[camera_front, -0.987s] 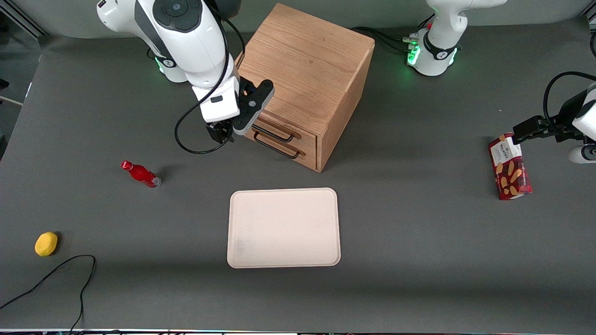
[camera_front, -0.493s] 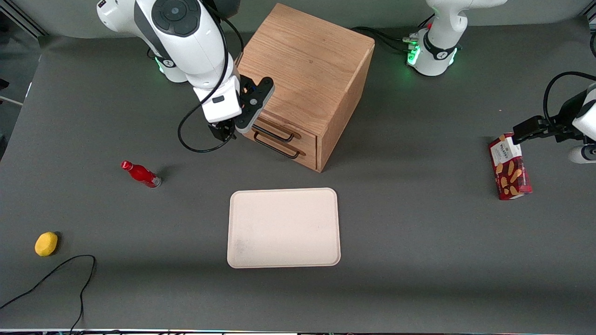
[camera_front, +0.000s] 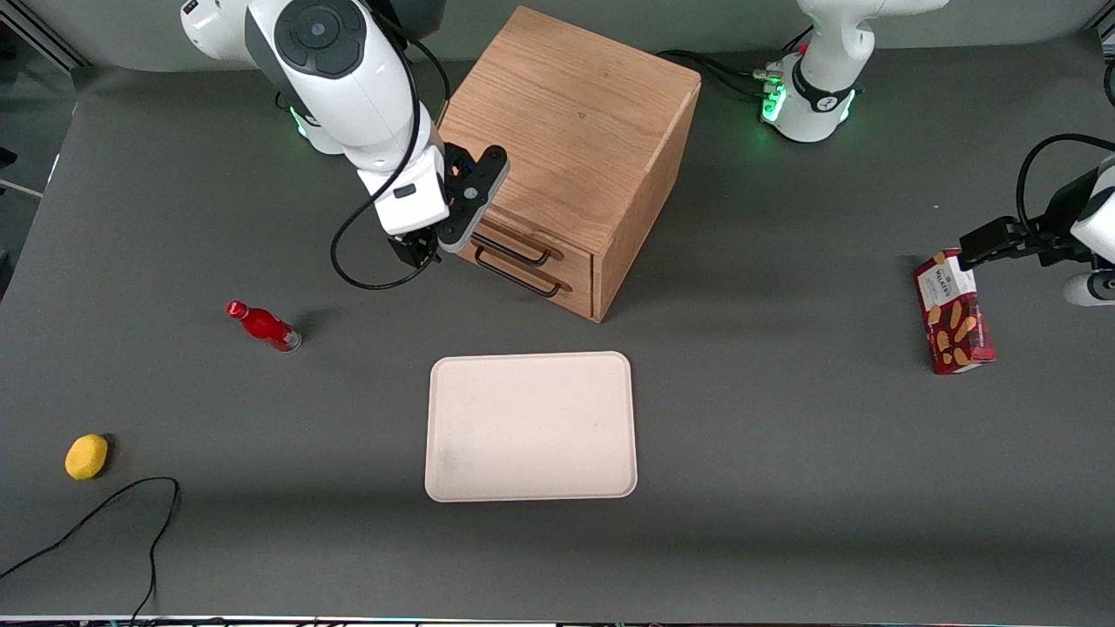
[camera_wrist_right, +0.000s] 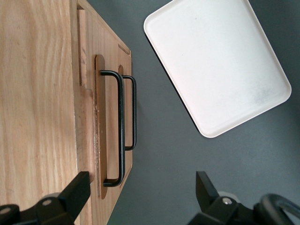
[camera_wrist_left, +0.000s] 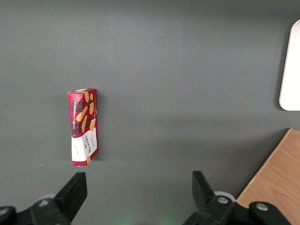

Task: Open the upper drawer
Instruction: 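Lower the right gripper and hook it around the upper drawer handle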

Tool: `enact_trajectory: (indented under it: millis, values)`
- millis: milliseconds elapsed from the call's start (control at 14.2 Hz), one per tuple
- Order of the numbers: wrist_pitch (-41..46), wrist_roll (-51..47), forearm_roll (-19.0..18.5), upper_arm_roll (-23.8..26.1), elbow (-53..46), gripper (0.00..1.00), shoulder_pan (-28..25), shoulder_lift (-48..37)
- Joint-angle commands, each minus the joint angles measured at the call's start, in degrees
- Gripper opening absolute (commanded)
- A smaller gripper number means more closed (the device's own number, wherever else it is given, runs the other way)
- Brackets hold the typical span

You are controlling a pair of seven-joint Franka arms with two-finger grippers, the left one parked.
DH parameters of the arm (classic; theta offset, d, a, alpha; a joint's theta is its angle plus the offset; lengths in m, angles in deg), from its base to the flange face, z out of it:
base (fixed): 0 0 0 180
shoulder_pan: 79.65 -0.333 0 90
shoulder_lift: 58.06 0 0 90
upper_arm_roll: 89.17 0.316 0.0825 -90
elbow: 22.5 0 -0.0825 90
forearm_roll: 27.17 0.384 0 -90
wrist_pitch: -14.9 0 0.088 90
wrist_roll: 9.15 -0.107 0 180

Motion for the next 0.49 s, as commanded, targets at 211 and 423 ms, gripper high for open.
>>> enact_trajectory:
  millis: [211, 423]
  values:
    - [0.7, -4.4, 1.4, 0.0, -2.2, 1.00, -0.7, 2.2]
    - [0.6, -5.8, 1.7, 0.1, -3.2, 1.00, -1.1, 3.0]
